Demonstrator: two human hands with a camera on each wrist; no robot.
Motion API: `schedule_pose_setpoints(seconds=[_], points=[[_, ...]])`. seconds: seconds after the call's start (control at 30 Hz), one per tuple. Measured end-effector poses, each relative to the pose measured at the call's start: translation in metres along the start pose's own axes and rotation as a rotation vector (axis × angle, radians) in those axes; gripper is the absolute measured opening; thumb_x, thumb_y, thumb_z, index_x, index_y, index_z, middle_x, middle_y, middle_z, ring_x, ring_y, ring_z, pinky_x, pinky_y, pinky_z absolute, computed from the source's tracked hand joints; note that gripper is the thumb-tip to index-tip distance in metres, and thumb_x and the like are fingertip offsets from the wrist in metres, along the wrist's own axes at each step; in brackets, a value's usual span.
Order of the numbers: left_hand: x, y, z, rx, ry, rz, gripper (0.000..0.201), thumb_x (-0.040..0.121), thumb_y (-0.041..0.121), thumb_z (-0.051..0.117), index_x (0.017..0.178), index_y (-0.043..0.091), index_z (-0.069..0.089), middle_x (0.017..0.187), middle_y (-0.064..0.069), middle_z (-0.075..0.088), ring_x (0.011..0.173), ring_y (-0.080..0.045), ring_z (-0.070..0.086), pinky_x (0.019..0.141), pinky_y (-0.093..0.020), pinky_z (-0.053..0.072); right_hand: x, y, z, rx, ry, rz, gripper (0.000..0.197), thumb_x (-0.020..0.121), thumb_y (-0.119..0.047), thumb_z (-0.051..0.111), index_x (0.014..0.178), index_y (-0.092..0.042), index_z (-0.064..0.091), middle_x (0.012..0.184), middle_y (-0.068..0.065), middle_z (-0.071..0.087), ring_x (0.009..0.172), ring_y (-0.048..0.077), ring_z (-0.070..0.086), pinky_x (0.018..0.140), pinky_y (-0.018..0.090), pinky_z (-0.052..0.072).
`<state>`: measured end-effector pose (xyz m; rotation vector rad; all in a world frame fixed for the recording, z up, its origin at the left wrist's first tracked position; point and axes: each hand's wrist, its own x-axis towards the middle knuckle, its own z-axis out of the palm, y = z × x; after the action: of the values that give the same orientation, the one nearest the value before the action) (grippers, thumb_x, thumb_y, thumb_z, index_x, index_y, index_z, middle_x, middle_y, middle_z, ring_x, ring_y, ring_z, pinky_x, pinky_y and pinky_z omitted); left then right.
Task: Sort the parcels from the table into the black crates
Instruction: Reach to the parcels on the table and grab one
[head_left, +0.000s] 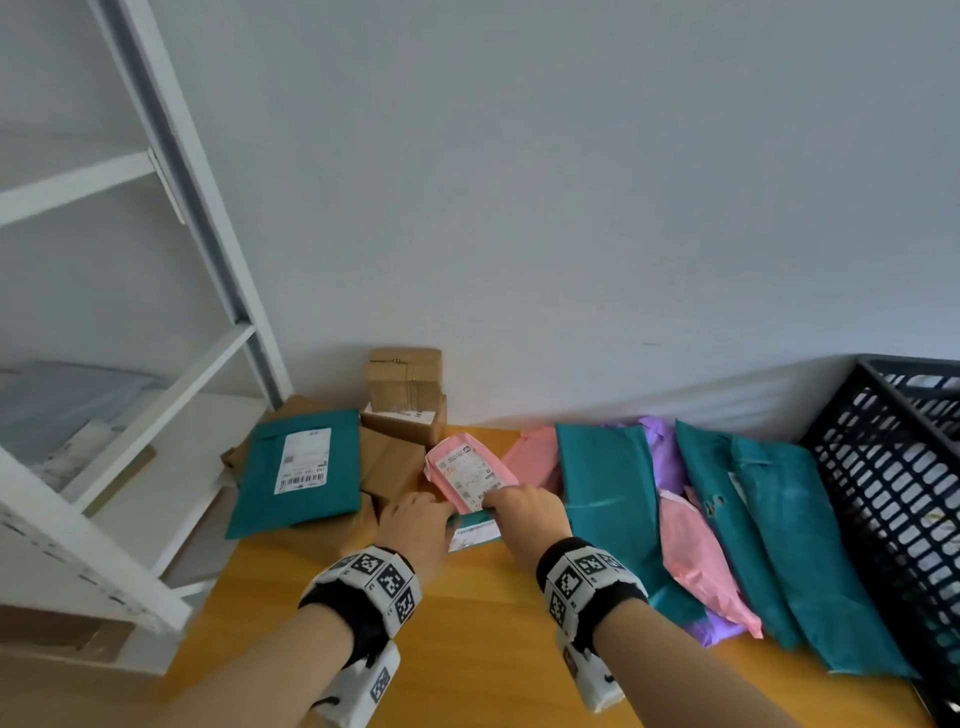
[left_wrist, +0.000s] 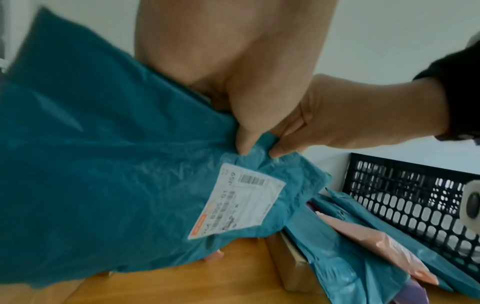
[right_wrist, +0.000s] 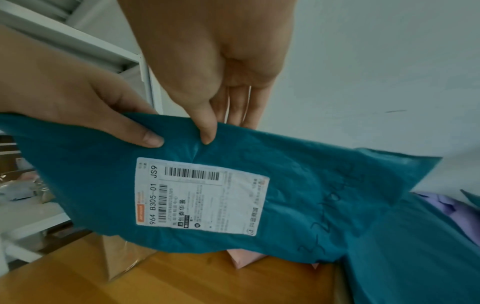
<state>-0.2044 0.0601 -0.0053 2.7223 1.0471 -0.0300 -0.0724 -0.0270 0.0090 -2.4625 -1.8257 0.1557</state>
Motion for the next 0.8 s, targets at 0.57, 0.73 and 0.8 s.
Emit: schedule_pose_setpoints(seconds=[0.57, 0.73, 0.8], points=[[0.017, -0.032, -0.049, -0.484, 0.525, -0.207, 0.089, 0.081, 0.021, 0.073, 0.149, 0.017, 0.015, 0.158, -0.009, 0.007, 0.144, -0.026, 0.019, 0.111, -0.038, 0.029, 0.022, 0.042, -0.058, 0.344, 0.271, 0.307, 0.026, 0.095, -0.019, 0.049, 0.108, -0.024, 0.071, 0.099, 0.001, 0.072, 0.090, 0.024, 0.064, 0.073, 0.029, 0.049], [0.028, -0.025, -0.030, -0.586, 0.372, -0.230, 0.076, 0.084, 0.024, 0.068, 0.145, 0.019, 0.022, 0.148, -0.007, 0.029, 0.134, -0.026, 0.039, 0.104, -0.045, 0.043, 0.022, 0.040, -0.084, 0.510, 0.402, 0.271, 0.022, 0.093, -0.015, 0.055, 0.105, -0.018, 0.073, 0.099, 0.000, 0.073, 0.091, 0.020, 0.065, 0.077, 0.027, 0.050], [0.032, -0.019, -0.029, -0.583, 0.306, -0.233, 0.063, 0.086, 0.023, 0.066, 0.139, 0.018, 0.031, 0.134, -0.007, 0.048, 0.118, -0.023, 0.054, 0.092, -0.040, 0.052, 0.023, 0.040, -0.092, 0.572, 0.431, 0.239, 0.019, 0.091, -0.013, 0.059, 0.101, -0.016, 0.075, 0.097, -0.001, 0.073, 0.090, 0.017, 0.064, 0.078, 0.023, 0.046]])
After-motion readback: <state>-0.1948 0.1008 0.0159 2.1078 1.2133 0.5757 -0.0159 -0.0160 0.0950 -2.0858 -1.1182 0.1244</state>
